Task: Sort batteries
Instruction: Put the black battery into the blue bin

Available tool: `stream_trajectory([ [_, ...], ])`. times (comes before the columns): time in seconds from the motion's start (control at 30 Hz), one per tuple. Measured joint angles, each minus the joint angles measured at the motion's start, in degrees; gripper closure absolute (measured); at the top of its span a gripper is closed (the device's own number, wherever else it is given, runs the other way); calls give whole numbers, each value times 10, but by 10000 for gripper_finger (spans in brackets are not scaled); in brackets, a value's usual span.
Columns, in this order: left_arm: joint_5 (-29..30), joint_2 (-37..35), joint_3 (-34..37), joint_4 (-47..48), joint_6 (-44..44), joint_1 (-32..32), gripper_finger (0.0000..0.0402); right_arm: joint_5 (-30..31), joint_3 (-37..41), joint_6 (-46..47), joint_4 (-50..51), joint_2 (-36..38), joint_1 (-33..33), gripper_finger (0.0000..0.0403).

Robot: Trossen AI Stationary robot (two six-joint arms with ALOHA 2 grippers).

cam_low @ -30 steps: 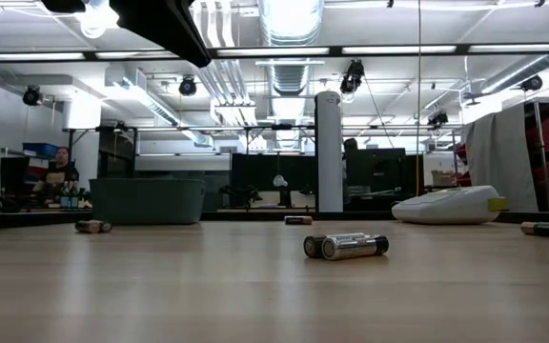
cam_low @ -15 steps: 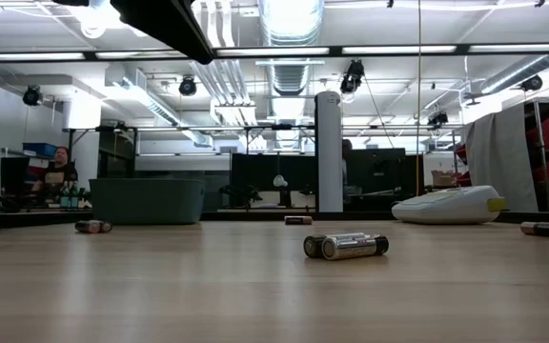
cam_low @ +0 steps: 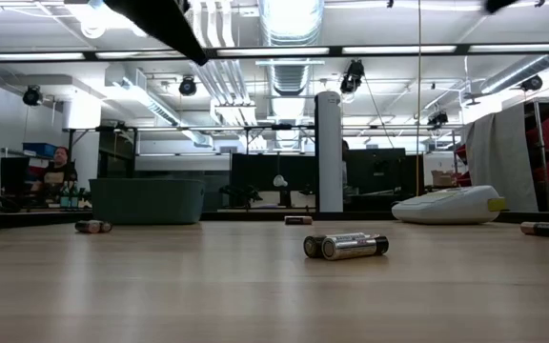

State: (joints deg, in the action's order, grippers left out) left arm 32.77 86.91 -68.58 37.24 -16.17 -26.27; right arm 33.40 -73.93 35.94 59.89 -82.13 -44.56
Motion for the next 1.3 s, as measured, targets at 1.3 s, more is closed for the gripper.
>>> stream_trajectory([
  [1.3, -292, 0, 1, 198, -452, -175, 402, 1, 102, -253, -247, 0, 152, 354],
])
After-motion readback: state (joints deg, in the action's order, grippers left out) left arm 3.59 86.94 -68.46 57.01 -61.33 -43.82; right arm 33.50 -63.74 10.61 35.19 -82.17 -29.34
